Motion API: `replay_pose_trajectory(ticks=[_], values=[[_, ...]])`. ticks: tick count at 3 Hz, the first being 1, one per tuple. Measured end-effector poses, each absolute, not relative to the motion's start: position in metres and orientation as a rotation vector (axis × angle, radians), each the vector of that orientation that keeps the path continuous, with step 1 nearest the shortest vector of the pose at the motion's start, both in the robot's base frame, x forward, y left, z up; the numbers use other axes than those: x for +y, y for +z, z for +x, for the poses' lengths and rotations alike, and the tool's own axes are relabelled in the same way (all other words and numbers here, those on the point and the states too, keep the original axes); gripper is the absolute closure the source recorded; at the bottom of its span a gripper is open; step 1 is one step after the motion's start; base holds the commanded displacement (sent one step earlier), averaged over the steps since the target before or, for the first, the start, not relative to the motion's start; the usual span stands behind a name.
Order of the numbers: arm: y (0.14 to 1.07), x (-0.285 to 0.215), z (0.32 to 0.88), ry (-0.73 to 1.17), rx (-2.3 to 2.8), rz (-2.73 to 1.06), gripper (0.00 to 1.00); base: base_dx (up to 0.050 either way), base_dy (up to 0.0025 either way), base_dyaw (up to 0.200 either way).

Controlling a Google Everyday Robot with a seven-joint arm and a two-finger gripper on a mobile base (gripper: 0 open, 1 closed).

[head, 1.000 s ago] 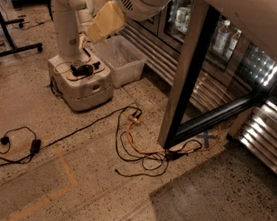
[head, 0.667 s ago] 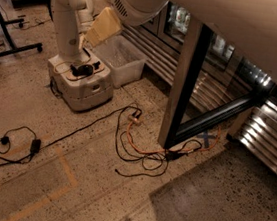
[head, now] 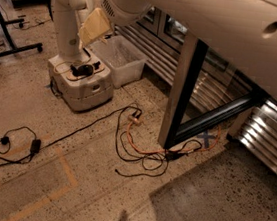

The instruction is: Close left fridge door

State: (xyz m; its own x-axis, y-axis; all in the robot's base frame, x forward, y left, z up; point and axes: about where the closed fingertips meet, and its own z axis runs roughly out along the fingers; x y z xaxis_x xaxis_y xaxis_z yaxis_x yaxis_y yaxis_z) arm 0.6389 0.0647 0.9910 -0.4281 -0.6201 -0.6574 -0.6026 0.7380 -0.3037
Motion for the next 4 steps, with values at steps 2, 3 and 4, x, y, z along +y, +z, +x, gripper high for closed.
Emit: replay_pose_trajectory(ticks=[2,3,4], values=[[0.971,0.028,0.678,-0.222,2.324,-0.618,0.00,0.000,0.00000,0.000],[0.972,0.018,0.679,-0.239,2.346,-0.515,0.00,0.000,0.00000,0.000],[0.972,0.018,0.679,-0.239,2.346,-0.515,0.00,0.000,0.00000,0.000]])
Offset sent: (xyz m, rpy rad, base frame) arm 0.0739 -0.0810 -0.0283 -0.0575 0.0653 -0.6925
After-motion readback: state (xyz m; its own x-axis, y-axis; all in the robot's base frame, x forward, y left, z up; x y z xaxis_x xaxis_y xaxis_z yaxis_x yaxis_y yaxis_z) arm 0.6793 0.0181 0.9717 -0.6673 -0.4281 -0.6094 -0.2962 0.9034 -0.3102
